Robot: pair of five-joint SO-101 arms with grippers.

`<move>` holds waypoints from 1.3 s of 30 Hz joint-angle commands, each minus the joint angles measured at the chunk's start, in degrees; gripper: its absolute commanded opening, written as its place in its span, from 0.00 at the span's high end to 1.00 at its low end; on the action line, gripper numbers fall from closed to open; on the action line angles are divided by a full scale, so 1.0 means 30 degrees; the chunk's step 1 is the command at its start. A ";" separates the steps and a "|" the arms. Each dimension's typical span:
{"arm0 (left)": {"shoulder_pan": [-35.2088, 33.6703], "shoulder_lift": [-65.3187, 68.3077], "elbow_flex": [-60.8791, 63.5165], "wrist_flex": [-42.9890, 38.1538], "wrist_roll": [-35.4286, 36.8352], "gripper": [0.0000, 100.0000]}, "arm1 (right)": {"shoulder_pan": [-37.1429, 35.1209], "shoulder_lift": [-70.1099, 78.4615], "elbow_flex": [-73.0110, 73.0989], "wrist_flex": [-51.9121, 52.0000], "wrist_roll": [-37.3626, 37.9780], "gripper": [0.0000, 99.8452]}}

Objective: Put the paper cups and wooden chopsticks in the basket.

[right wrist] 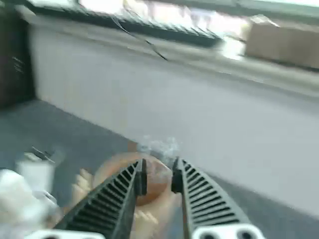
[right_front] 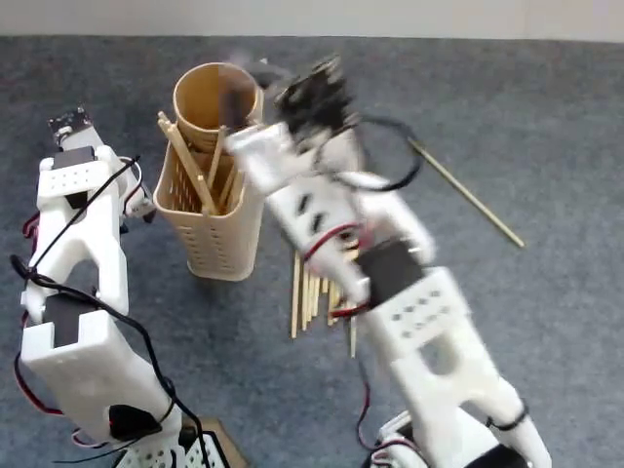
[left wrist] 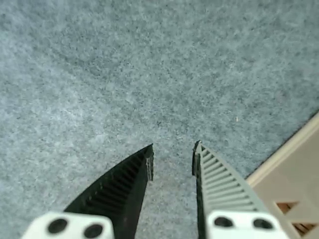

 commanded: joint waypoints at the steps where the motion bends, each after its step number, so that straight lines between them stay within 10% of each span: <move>1: -0.0073 -0.0132 -0.0073 -0.0234 -0.0205 0.84 | 0.3414 -0.0454 -0.2418 0.8015 -0.0205 0.93; 5: -0.0073 -0.0132 -0.0073 -0.0234 -0.0205 0.84 | 0.5289 0.1509 0.0835 0.9919 -0.0557 0.93; 12: -0.0073 -0.0132 -0.0103 -0.0234 -0.0205 0.84 | 0.4674 0.7692 1.0037 0.0689 -0.0586 0.93; 39: -0.0044 -0.0132 -0.0103 -0.0234 -0.0205 0.84 | 0.5582 1.0300 0.5495 0.2154 -0.1377 0.90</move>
